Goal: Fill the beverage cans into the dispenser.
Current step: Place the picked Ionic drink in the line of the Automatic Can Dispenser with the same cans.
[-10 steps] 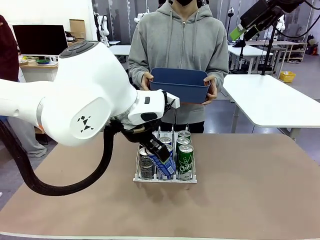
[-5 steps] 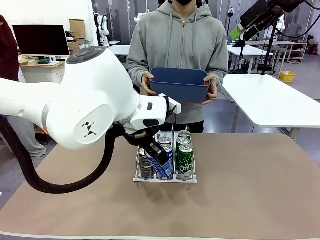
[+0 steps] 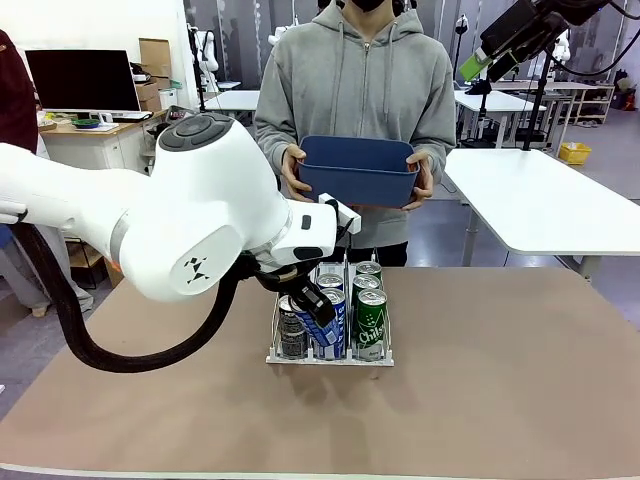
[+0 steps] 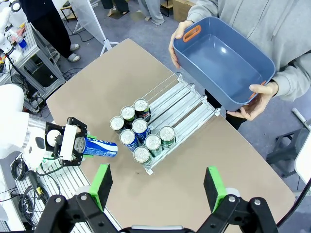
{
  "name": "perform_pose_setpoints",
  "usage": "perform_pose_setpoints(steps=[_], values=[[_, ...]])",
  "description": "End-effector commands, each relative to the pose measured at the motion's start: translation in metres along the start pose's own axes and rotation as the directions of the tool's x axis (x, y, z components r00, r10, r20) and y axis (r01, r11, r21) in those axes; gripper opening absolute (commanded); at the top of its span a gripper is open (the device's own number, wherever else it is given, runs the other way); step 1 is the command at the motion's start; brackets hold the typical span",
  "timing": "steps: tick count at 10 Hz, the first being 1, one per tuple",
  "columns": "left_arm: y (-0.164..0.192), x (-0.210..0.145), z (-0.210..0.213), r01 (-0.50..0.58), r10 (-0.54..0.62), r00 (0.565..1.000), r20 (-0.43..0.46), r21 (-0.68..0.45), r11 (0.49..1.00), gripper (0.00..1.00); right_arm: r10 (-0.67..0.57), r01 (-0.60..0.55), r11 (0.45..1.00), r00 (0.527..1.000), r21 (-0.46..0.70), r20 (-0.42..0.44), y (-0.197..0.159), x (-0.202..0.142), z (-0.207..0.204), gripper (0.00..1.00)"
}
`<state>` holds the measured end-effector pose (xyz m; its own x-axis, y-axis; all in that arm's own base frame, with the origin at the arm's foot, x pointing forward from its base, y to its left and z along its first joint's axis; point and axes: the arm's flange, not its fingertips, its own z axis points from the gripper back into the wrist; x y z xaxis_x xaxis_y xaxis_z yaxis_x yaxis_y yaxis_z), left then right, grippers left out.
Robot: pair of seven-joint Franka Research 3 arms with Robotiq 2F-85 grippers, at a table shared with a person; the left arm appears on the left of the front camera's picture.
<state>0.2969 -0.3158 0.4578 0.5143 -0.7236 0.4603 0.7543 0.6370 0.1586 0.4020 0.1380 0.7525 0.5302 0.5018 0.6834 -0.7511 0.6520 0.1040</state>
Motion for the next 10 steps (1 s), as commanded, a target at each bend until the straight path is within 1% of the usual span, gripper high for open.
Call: perform_pose_setpoints(steps=[1,5,6,7,9,10], values=[[0.003,0.014,-0.010,-0.020,0.019,1.000,0.021,0.041,0.999,0.57,0.001,-0.001,1.000,1.000,0.003,0.000,0.001,-0.001,-0.001,1.00],[0.008,0.023,-0.027,-0.058,0.059,0.998,-0.005,0.090,0.994,0.57,0.001,-0.001,1.000,1.000,0.003,0.000,0.001,-0.001,-0.001,1.00],[0.010,0.027,-0.030,-0.114,0.114,0.993,-0.004,0.078,0.990,0.57,0.001,-0.001,1.000,1.000,0.003,0.000,0.001,-0.001,-0.001,1.00],[0.012,0.031,-0.035,-0.120,0.120,0.993,0.004,0.059,0.991,0.57,0.001,-0.001,1.000,1.000,0.003,0.000,0.001,-0.001,-0.001,1.00],[0.014,0.037,-0.042,-0.116,0.116,0.993,0.000,0.059,0.992,0.57,0.001,-0.001,1.000,1.000,0.003,0.000,0.001,-0.001,-0.001,1.00],[0.015,0.036,-0.042,-0.103,0.104,0.994,-0.021,0.046,0.994,0.57,0.001,-0.001,1.000,1.000,0.003,0.000,0.001,-0.001,-0.001,1.00]])
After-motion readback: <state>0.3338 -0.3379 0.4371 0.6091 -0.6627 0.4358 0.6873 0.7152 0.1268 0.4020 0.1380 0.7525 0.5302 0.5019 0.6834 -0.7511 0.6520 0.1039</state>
